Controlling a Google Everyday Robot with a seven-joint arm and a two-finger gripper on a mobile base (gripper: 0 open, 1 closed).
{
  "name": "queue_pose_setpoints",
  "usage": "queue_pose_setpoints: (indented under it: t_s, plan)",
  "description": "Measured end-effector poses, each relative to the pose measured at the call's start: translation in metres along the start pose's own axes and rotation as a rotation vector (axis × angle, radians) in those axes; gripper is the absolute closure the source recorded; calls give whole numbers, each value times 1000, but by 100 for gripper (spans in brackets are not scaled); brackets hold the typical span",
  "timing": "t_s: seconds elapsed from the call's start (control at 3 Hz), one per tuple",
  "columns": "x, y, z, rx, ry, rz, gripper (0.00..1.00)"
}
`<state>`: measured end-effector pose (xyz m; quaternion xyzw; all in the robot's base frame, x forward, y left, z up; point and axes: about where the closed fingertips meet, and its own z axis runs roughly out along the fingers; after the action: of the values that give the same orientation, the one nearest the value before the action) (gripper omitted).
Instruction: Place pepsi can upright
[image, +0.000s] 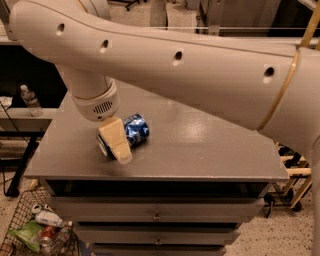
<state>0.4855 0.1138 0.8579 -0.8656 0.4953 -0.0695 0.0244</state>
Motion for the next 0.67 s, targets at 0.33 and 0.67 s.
queue_pose_setpoints:
  t_s: [0.33,0.67]
  plan:
    - [0,7,11,-12,-20,7,0]
    - [1,11,19,-16,-42,13,16]
